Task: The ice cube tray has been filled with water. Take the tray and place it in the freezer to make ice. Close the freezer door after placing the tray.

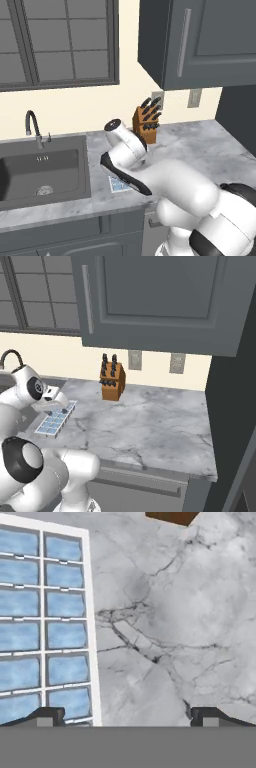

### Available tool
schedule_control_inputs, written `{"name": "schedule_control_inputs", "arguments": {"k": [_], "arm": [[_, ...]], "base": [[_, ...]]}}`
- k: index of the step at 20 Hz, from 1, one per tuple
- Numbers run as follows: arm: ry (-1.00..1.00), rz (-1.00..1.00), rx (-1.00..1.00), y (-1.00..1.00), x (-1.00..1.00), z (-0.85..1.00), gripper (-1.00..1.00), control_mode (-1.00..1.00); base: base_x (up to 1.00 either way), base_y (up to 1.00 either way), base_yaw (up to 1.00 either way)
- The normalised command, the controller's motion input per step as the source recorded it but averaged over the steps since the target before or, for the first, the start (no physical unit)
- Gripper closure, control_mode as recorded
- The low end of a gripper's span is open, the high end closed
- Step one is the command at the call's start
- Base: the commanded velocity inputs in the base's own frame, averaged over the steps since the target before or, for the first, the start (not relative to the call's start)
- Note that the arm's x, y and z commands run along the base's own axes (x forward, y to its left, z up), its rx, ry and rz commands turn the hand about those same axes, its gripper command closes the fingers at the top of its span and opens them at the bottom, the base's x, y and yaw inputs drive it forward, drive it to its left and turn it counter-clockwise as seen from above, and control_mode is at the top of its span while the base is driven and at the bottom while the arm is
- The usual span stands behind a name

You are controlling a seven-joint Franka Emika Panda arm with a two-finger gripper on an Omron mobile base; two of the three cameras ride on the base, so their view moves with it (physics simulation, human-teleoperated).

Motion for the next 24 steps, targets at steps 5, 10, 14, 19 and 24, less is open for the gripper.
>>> {"name": "schedule_control_inputs", "arguments": {"k": [5,10,14,19,24], "arm": [[0.0,0.02,-0.05,-0.09,-0.21,0.0,-1.0,-1.0],[0.0,0.24,0.0,-0.07,-0.56,-0.15,-1.0,-1.0],[0.0,0.48,0.0,0.0,-0.63,-0.2,-1.0,-1.0],[0.0,0.49,0.0,0.0,-0.3,-0.06,-1.0,-1.0],[0.0,0.4,0.0,0.0,-0.01,0.0,-1.0,-1.0]], "base": [[0.0,0.0,0.0],[0.0,0.0,0.0],[0.0,0.0,0.0],[0.0,0.0,0.0],[0.0,0.0,0.0]]}}
